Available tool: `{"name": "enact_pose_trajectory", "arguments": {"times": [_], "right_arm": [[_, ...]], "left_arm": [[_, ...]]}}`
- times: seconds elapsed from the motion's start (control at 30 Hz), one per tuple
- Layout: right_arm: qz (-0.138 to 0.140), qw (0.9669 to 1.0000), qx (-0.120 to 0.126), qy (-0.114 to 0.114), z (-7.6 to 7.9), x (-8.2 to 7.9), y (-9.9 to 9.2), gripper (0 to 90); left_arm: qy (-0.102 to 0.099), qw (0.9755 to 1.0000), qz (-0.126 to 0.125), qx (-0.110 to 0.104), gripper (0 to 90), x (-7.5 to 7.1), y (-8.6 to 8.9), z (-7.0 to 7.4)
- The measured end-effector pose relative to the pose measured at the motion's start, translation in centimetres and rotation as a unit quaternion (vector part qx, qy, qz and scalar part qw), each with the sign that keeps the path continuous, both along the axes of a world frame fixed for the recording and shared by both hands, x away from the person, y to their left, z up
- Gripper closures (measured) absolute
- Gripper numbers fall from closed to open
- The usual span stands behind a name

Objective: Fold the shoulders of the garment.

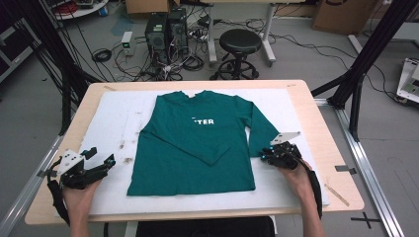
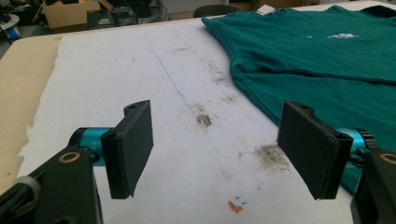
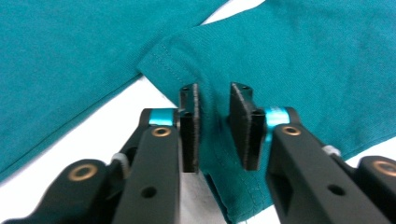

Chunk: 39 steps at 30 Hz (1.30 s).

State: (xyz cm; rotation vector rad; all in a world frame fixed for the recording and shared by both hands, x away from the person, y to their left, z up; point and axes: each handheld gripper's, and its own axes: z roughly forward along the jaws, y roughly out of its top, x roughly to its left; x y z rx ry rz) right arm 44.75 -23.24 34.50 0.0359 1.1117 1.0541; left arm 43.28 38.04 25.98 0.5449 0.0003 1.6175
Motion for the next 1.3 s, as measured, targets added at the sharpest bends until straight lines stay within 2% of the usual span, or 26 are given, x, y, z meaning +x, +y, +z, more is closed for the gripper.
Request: {"name": "enact_pose_trajectory", "arguments": {"times": [0.13,0.3,0.43,0.53,0.67,0.93,1.13,1.3], "right_arm": [[-0.001,0.9999,0.012,0.001,0.1,0.0,0.0,85.5],[0.008,0.9998,0.019,0.005,0.3,-0.1,-0.1,87.0],[0.039,0.9989,0.027,-0.002,0.1,-0.9,-0.6,87.1],[0.051,0.9982,0.029,-0.010,-0.2,-1.8,-0.6,87.1],[0.058,0.9977,0.024,-0.024,-0.3,-3.2,0.0,87.1],[0.077,0.9960,0.024,-0.038,0.1,-5.2,1.4,87.1],[0.091,0.9947,0.010,-0.046,0.4,-6.9,2.9,87.0],[0.090,0.9950,-0.004,-0.044,0.8,-7.3,4.7,87.1]], "left_arm": [[0.000,1.0000,0.000,0.000,27.0,0.0,0.0,0.0],[0.000,1.0000,0.000,0.000,27.0,0.0,0.0,0.0],[0.000,1.0000,0.000,0.000,27.0,0.0,0.0,0.0],[0.000,1.0000,0.000,0.000,27.0,0.0,0.0,0.0],[0.000,1.0000,0.000,-0.001,27.0,0.0,0.0,0.0],[0.000,1.0000,0.001,0.000,27.0,0.0,0.0,0.0],[0.000,1.0000,0.002,-0.001,27.0,0.0,0.0,0.0],[0.000,1.0000,0.003,0.000,27.0,0.0,0.0,0.0]]}}
